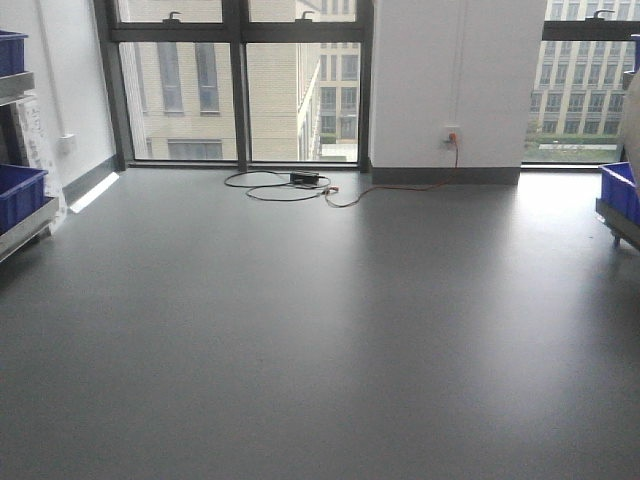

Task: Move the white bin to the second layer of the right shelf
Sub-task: 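Drive toward the roller shelf rack with blue crates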

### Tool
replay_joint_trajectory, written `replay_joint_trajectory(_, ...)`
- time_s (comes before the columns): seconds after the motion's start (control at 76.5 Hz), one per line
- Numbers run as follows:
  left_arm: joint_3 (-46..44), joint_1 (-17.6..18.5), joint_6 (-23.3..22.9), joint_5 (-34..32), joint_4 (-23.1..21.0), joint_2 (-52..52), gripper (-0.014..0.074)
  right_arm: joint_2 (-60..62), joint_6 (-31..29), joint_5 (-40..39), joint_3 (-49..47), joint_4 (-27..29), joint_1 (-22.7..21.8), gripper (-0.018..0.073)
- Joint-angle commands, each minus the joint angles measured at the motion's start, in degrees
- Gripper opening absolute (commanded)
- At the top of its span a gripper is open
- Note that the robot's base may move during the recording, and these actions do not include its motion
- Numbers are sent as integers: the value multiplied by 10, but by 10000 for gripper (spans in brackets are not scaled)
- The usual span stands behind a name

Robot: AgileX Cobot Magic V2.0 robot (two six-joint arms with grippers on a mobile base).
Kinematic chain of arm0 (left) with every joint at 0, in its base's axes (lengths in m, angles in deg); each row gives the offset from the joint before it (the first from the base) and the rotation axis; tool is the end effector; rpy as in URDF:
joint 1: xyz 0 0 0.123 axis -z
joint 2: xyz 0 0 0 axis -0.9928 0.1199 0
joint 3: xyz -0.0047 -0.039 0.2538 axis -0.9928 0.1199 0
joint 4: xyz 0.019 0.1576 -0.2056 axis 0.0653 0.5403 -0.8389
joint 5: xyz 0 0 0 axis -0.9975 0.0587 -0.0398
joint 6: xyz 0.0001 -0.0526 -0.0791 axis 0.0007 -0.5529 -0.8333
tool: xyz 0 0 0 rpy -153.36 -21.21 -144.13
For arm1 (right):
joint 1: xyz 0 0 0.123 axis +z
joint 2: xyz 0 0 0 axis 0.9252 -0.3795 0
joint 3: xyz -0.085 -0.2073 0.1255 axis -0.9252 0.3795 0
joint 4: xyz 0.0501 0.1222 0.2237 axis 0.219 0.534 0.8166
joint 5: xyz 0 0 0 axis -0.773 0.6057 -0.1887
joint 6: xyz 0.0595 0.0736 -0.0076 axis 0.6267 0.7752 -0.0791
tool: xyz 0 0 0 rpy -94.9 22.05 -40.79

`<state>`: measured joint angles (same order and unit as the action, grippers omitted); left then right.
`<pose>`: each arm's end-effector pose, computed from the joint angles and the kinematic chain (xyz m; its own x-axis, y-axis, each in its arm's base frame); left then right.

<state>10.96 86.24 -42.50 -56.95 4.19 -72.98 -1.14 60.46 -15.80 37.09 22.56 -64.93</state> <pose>0.0964 -0.0053 0.1960 -0.0751 0.0477 -0.9960 0.0578 0.9974 0.0434 0.1037 0.0091 0.3016 -0.4830 0.0803 -0.8719 -0.0361 0.9931 0.1115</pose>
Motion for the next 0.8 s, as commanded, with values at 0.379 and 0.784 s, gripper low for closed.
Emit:
replay_joint_trajectory(0.379, 21, 1, -3, -50, 0, -9, 85, -3, -2, -49, -17, 5, -3, 48)
replay_joint_trajectory(0.784, 21, 1, -3, -50, 0, -9, 85, -3, -2, -50, -17, 5, -3, 48)
